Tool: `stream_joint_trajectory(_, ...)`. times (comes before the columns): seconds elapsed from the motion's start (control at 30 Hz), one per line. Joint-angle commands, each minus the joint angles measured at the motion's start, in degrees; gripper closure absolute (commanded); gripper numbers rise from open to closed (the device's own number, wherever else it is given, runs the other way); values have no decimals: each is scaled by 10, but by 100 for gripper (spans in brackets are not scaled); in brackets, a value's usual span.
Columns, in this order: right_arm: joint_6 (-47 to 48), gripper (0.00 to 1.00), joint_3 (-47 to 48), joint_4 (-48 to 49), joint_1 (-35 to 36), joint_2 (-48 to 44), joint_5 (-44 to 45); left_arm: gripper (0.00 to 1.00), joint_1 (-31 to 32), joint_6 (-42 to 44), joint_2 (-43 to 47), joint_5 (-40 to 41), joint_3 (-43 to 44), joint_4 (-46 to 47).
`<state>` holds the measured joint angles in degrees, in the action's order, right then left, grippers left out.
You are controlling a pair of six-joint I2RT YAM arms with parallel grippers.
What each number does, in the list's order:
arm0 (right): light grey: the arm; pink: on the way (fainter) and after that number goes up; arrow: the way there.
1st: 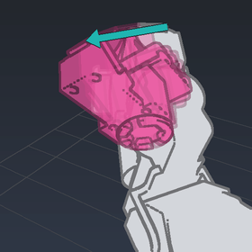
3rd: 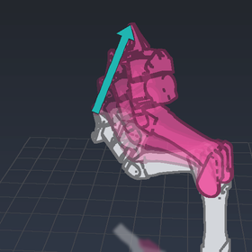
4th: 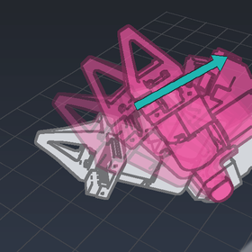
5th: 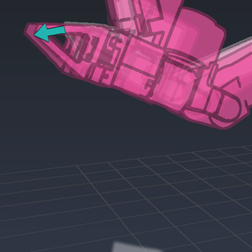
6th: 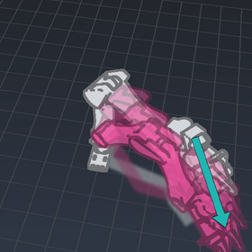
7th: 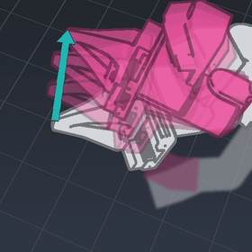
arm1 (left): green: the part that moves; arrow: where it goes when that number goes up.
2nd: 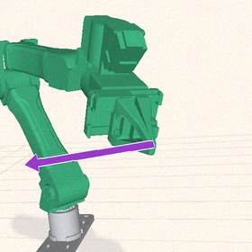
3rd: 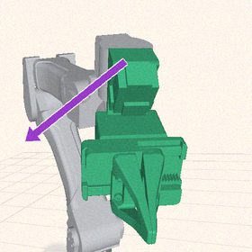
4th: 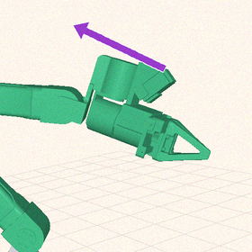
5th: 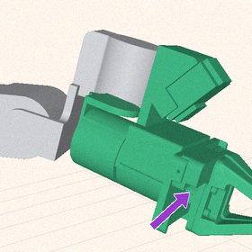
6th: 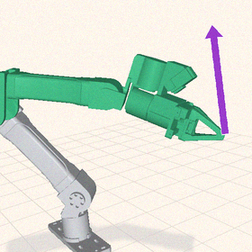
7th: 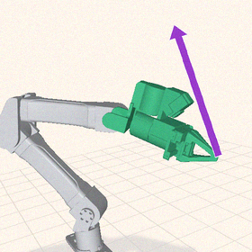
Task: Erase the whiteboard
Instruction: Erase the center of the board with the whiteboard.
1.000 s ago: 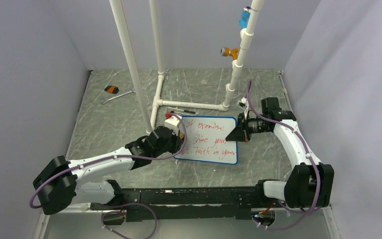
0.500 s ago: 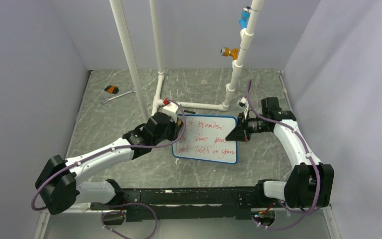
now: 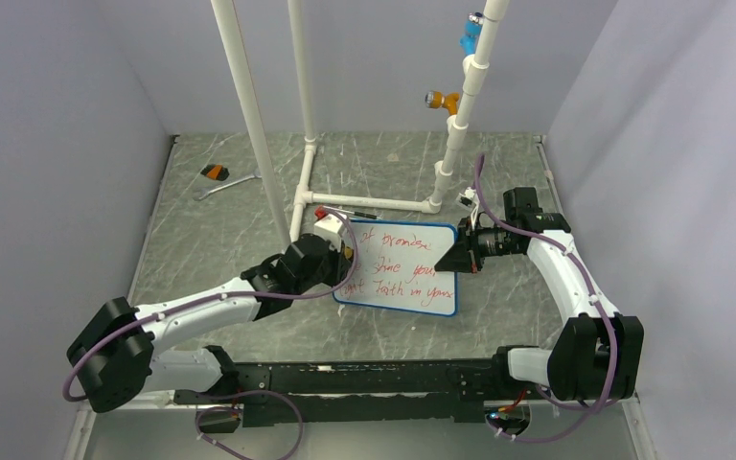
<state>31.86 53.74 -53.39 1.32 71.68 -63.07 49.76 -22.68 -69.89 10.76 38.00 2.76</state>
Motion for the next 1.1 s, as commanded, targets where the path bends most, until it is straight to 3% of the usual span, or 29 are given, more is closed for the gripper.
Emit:
stream_joint_trajectory(0.0,47,100,15,-18,13,1,10,100,2,-12,-6,21,-15,-15)
stream_joint_trajectory(0.37,46,100,15,-18,14,-1,8,100,-17,75,-51,33,158,-61)
stream_joint_trajectory(0.53,47,100,14,-18,13,-2,9,100,-18,71,-50,43,136,-52)
stream_joint_trajectory(0.83,48,100,15,-20,14,0,9,100,-29,32,4,58,21,-33)
stream_joint_trajectory(1.07,49,100,16,-20,15,2,9,100,-29,70,-7,16,76,-33)
